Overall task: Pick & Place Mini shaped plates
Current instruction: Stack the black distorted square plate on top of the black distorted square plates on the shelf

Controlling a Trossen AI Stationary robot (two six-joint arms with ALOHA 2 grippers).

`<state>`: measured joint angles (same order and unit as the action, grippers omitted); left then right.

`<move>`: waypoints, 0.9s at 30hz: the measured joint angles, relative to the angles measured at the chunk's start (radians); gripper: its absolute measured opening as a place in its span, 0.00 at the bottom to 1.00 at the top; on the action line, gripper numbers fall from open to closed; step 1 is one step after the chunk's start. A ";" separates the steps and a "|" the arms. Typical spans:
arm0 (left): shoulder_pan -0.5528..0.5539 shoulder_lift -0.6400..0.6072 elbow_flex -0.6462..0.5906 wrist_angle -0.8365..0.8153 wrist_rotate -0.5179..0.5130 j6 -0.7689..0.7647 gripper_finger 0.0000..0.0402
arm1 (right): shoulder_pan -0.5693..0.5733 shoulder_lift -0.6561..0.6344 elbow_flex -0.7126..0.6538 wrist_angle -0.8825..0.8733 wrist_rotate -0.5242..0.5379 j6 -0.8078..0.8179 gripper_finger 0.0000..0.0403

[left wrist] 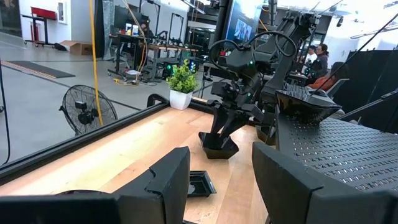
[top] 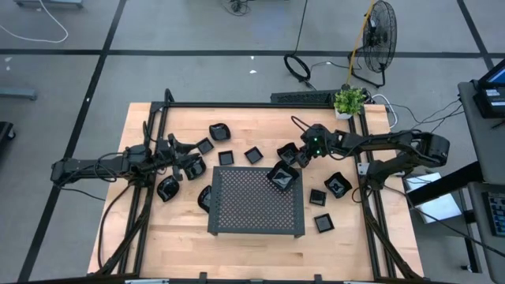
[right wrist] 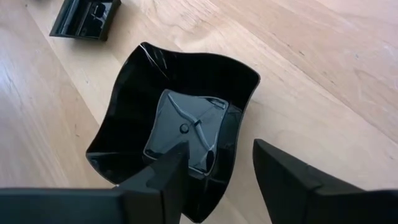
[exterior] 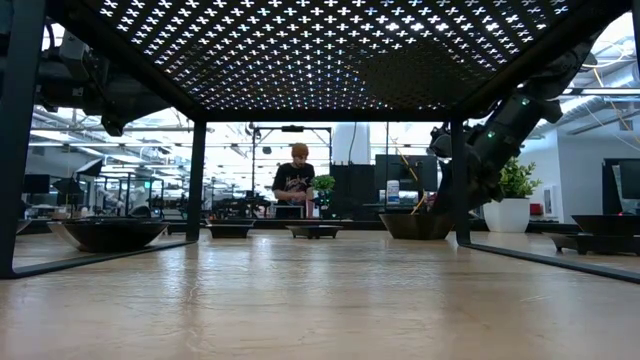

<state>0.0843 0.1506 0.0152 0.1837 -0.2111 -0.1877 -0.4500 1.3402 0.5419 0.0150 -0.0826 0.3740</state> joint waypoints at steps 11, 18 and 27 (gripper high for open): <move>0.000 0.000 0.000 0.000 0.000 0.000 0.44 | 0.000 0.000 0.000 -0.015 0.002 -0.012 0.32; 0.000 0.000 0.000 0.000 0.000 0.000 0.44 | 0.000 0.000 0.000 -0.015 0.002 -0.020 0.26; 0.000 0.000 0.000 0.000 0.000 0.000 0.44 | 0.000 0.000 0.000 -0.017 0.003 -0.024 0.15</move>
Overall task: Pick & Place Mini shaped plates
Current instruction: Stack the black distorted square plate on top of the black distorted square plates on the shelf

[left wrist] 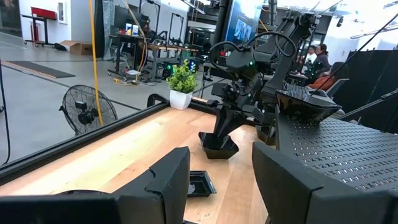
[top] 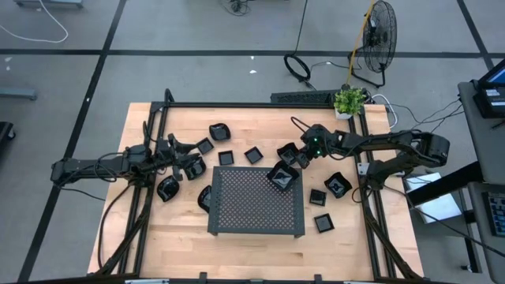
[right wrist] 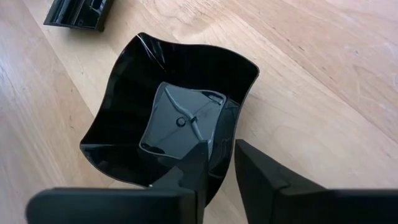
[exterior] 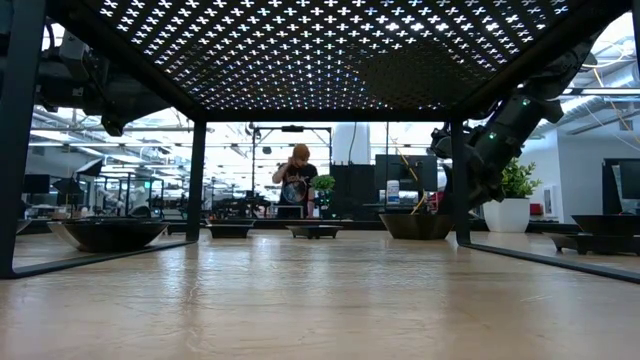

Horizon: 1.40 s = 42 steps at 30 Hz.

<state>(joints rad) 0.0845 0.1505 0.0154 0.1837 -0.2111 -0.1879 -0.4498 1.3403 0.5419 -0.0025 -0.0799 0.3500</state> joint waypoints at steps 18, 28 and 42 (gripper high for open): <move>0.000 0.000 0.000 0.000 0.000 0.000 0.44 | 0.000 0.000 0.000 -0.002 0.000 -0.032 0.01; 0.000 0.000 0.000 0.000 0.000 0.000 0.44 | 0.000 0.000 0.000 -0.001 0.002 -0.061 0.00; 0.000 0.000 0.000 0.000 0.000 0.000 0.44 | 0.000 0.000 0.000 0.150 0.057 -0.075 0.00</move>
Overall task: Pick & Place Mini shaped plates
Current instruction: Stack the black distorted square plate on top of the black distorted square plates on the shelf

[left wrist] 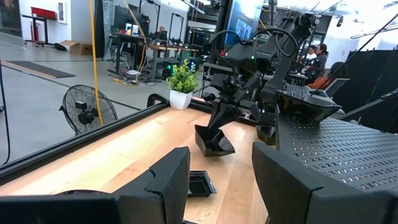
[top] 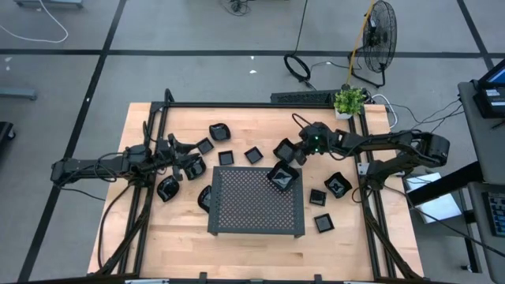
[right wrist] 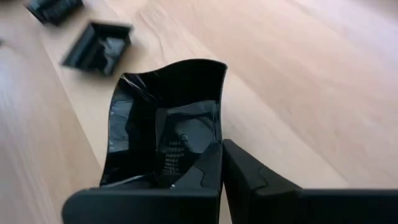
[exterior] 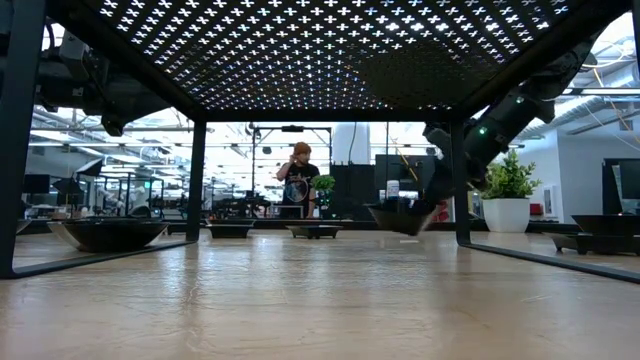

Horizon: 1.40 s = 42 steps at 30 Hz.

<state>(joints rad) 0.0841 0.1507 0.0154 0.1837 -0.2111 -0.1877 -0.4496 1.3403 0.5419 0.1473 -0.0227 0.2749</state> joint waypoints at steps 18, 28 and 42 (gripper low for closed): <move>0.000 0.000 0.000 0.000 0.000 0.000 0.44 | -0.007 0.000 0.000 0.345 0.055 -0.008 0.00; 0.000 0.000 0.000 0.000 0.000 0.000 0.44 | -0.008 0.000 0.000 0.503 0.081 -0.008 0.00; 0.000 0.000 0.000 0.000 0.000 0.000 0.44 | -0.010 0.000 0.000 0.701 0.046 -0.018 0.00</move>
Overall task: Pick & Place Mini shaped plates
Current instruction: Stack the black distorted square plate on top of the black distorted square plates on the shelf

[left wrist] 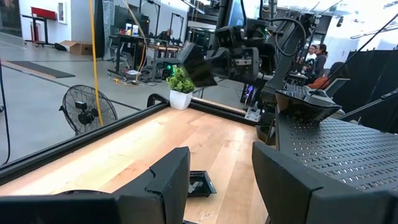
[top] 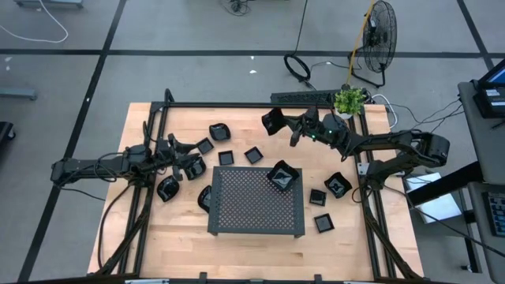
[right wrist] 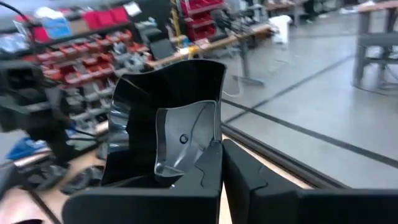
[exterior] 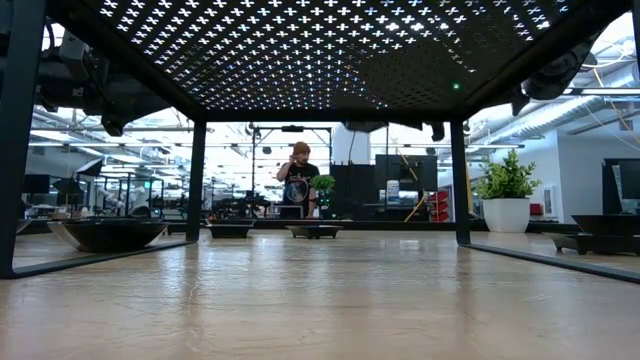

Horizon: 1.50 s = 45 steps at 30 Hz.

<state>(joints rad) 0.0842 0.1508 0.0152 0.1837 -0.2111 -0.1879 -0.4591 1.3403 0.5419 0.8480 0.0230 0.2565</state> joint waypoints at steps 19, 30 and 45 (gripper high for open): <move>0.000 0.000 0.000 0.000 0.000 0.000 0.44 | 0.002 0.000 0.000 0.333 -0.455 0.214 0.00; 0.000 0.000 0.000 0.000 0.000 0.000 0.44 | 0.036 -0.008 0.000 0.446 -0.692 0.384 0.00; 0.000 0.000 0.000 0.000 0.000 0.000 0.44 | 0.209 -0.201 0.213 -0.296 -0.568 0.434 0.00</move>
<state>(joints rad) 0.0844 0.1509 0.0151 0.1837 -0.2111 -0.1877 -0.2496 1.1398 0.7553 0.5520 -0.5453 0.6904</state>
